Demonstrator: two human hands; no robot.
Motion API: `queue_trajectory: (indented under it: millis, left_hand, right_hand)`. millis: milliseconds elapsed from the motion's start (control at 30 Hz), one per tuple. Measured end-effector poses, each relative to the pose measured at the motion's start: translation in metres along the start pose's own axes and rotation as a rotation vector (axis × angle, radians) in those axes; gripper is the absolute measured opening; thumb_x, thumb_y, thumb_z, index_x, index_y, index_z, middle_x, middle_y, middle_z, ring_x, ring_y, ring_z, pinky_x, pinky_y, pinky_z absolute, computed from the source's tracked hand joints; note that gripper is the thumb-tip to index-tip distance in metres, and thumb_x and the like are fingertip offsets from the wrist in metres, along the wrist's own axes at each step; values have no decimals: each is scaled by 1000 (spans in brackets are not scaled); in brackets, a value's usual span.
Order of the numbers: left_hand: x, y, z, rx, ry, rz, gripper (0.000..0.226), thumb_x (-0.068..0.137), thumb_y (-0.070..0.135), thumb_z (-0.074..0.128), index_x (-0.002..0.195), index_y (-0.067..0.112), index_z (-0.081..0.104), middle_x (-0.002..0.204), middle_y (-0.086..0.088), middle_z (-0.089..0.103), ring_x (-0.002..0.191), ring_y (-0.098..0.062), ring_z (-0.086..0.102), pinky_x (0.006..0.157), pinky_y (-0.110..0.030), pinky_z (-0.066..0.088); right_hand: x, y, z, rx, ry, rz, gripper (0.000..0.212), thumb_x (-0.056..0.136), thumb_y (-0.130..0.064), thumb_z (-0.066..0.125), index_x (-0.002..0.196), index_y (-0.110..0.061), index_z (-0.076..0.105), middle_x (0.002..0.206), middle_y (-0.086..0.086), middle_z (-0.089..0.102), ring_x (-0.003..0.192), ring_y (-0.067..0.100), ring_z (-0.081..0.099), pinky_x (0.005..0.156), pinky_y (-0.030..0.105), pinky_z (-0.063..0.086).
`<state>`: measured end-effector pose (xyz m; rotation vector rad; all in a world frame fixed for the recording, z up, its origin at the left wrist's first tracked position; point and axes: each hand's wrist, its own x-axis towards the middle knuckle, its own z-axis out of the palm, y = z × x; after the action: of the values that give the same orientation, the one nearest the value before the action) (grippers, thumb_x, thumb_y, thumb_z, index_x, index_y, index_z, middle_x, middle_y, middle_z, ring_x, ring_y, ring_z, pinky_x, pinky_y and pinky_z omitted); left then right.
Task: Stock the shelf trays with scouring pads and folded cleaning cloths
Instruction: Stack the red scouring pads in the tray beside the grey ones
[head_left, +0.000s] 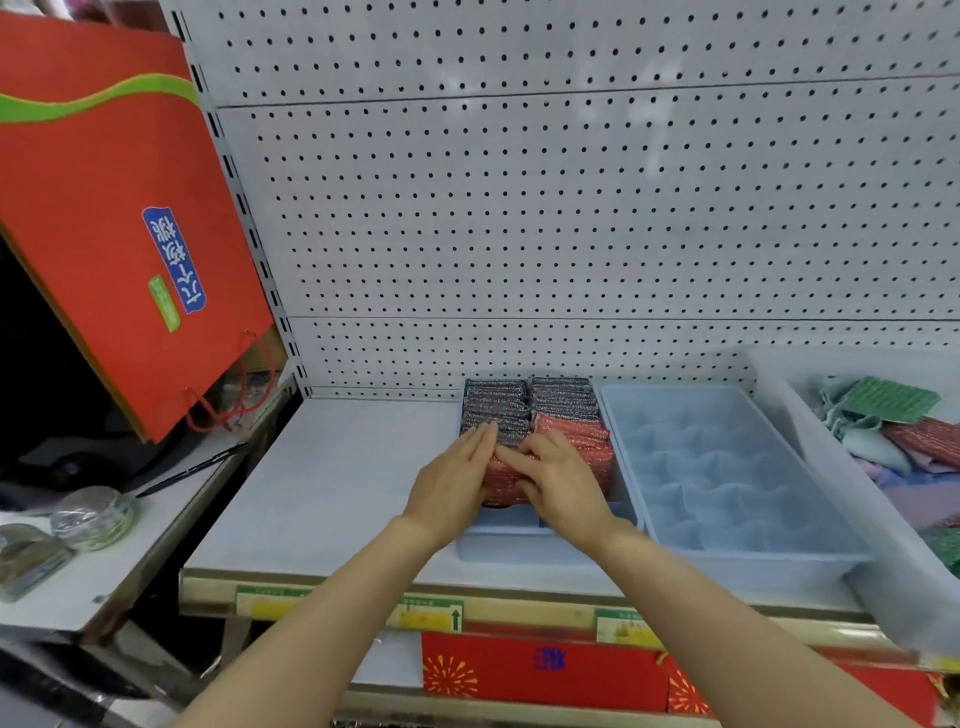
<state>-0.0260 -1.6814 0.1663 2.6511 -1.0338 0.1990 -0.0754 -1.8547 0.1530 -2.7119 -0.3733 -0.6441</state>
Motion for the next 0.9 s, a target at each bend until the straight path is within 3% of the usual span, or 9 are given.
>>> queue_trajectory:
  millis: [100,167,233,367,467,600,767,900]
  left_hand:
    - [-4,5,5,66,130,-23,68,92,9,58,153,12,28,158,-3,30,142,-19,37,101,-33,44]
    - [-7,2,7,72,180,12,66,79,4,73,141,10,50,141,-7,55,120,-25,60,82,-36,56]
    - [-9,-3,10,50,214,47,65,73,2,77,135,11,56,126,-7,65,100,-28,67,69,-37,59]
    - [-11,0,5,60,268,154,63,78,-2,70,138,12,54,108,-8,63,89,-26,57,69,-35,52]
    - [-12,6,5,135,317,138,65,69,-5,74,131,6,60,99,-11,64,83,-27,56,66,-34,50]
    - [-8,7,9,259,286,81,77,50,-6,84,124,5,65,92,-12,64,78,-28,60,61,-33,52]
    - [-3,11,12,368,259,141,63,58,-1,81,119,2,66,89,-12,63,78,-29,60,67,-36,52]
    - [1,4,15,409,196,146,57,61,2,82,116,3,66,95,-11,64,83,-29,56,70,-36,53]
  right_hand:
    - [-2,4,4,90,-52,61,69,78,3,66,140,-21,49,138,5,54,125,27,49,105,42,41]
    - [-4,6,3,173,-68,147,69,82,-1,66,144,-21,42,147,1,44,136,20,42,113,34,34]
    - [-4,7,3,128,-53,184,66,84,-9,68,143,-21,43,146,-1,46,136,19,41,112,35,36]
    - [1,8,4,106,-109,142,60,84,-20,70,139,-26,47,136,-2,54,129,22,45,107,38,36]
    - [0,9,4,203,-165,122,61,84,-13,68,139,-25,45,137,-5,52,129,18,43,110,37,31]
    - [-2,13,2,350,-123,285,54,82,-1,67,132,-20,54,133,-2,58,123,17,53,107,30,39]
    - [1,10,6,150,-161,314,60,77,0,68,131,-25,55,132,1,57,119,23,51,94,33,45]
    - [3,8,9,-133,-218,142,50,79,2,58,126,-11,47,140,5,38,119,30,38,95,35,36]
